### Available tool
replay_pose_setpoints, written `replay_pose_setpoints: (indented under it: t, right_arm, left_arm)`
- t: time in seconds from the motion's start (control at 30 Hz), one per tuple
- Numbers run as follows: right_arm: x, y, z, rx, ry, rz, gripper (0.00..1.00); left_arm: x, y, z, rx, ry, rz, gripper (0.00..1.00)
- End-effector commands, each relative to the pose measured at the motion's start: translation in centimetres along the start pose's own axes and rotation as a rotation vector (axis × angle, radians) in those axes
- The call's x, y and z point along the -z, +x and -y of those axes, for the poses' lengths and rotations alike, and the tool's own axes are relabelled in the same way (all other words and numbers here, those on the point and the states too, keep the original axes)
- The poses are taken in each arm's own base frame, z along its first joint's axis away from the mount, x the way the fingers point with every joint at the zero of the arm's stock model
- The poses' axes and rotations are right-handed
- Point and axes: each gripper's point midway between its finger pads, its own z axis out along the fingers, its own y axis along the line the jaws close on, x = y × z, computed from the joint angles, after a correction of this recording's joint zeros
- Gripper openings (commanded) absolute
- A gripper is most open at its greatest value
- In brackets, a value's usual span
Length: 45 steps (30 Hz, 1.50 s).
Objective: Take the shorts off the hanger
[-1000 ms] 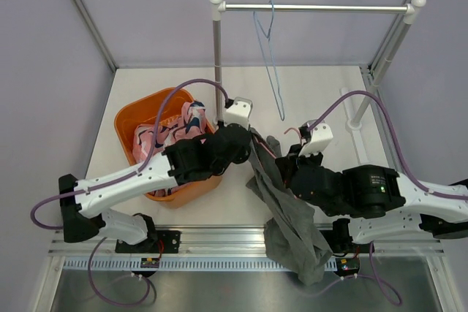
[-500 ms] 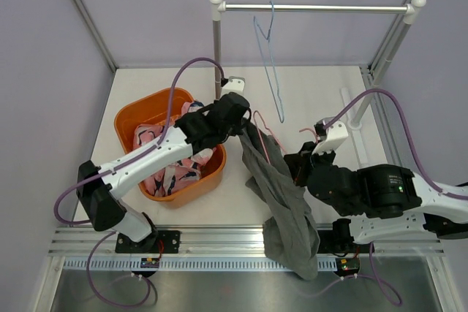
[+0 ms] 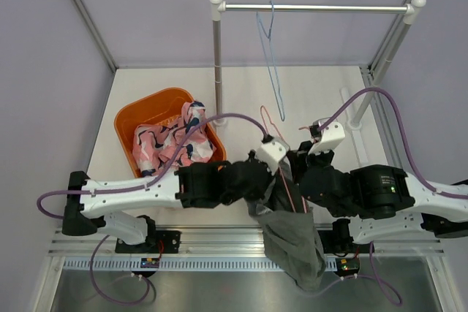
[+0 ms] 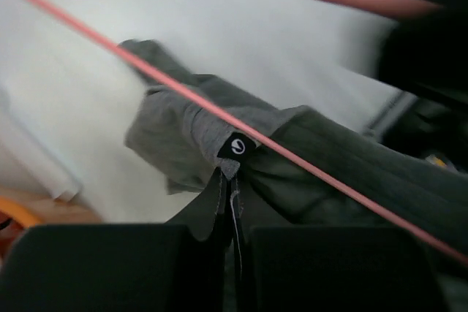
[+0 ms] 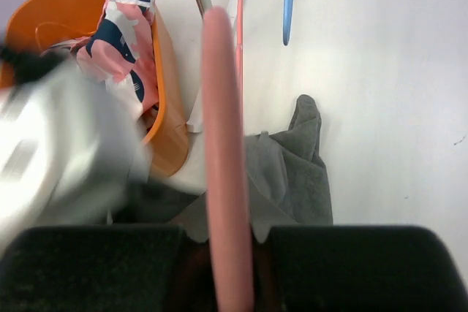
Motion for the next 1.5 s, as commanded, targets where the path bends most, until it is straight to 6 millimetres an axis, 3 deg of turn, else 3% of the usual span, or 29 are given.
replay_pose_setpoints:
  t: [0.0,0.17,0.27,0.43,0.57,0.67,0.73,0.8,0.83,0.9,0.93,1.03,1.13,1.23,1.27,1.3,1.37,1.4,1.47]
  right_arm:
    - [0.0,-3.2,0.2,-0.055,0.053,0.112,0.0]
    - [-0.5,-6.1,1.3,-0.038,0.07,0.17,0.0]
    - [-0.4,-9.0,1.5,-0.066,0.051,0.222,0.0]
    - [0.9,-12.8,1.1,-0.08,0.02,0.262,0.0]
    - [2.1,-13.7,0.6,-0.122,-0.07,0.255,0.0]
    - [2.8,-13.7,0.9,-0.157,-0.108,0.249,0.0]
    - [3.0,-13.5,1.5,-0.163,-0.101,0.246,0.0]
    - [3.0,-13.2,1.9,-0.155,-0.09,0.236,0.0]
    - [3.0,-13.1,1.9,-0.162,-0.089,0.233,0.0]
    - [3.0,-12.9,2.0,-0.157,-0.089,0.222,0.0]
    - [3.0,-12.7,1.8,-0.157,-0.092,0.216,0.0]
    - [2.8,-12.4,1.5,-0.144,-0.089,0.201,0.0]
    - [2.5,-12.0,1.5,-0.123,-0.074,0.19,0.0]
    - [2.3,-11.5,1.6,-0.114,-0.068,0.182,0.0]
    - [2.4,-11.5,1.6,-0.117,-0.071,0.182,0.0]
    - [2.3,-11.3,1.7,-0.117,-0.07,0.181,0.0]
    - [2.3,-11.0,2.0,-0.117,-0.063,0.178,0.0]
    - [2.3,-11.0,2.1,-0.12,-0.06,0.178,0.0]
    - [2.4,-10.9,2.4,-0.127,-0.056,0.179,0.0]
  left_arm:
    - [4.4,-2.8,5.1,-0.063,0.16,0.14,0.0]
    - [7.5,-2.1,8.3,-0.147,0.254,0.175,0.0]
    - [8.3,-2.7,7.7,-0.139,0.213,0.193,0.0]
    - [9.8,-5.4,3.1,-0.114,0.011,0.252,0.0]
    - [13.1,-10.2,-1.9,-0.015,-0.135,0.351,0.0]
    - [17.5,-15.4,-4.9,0.053,-0.157,0.491,0.0]
    - [22.0,-20.1,-7.3,0.062,-0.195,0.617,0.0]
    - [25.9,-23.3,-10.4,0.011,-0.301,0.705,0.0]
    - [29.8,-26.5,-12.4,0.136,-0.311,0.834,0.0]
    - [33.8,-29.2,-14.5,0.17,-0.336,0.965,0.0]
    - [37.5,-30.9,-17.0,0.217,-0.368,1.056,0.0]
    - [42.3,-33.2,-19.6,0.23,-0.418,1.182,0.0]
    - [44.1,-33.4,-20.9,0.21,-0.47,1.235,0.0]
    - [43.0,-32.5,-20.6,0.18,-0.498,1.208,0.0]
    - [43.5,-31.6,-21.7,0.199,-0.499,1.212,0.0]
    - [40.9,-30.8,-19.9,0.131,-0.5,1.17,0.0]
    - [40.4,-29.2,-20.5,0.151,-0.478,1.167,0.0]
    - [38.2,-28.3,-19.0,0.102,-0.465,1.13,0.0]
    - [36.3,-27.3,-17.9,0.069,-0.437,1.087,0.0]
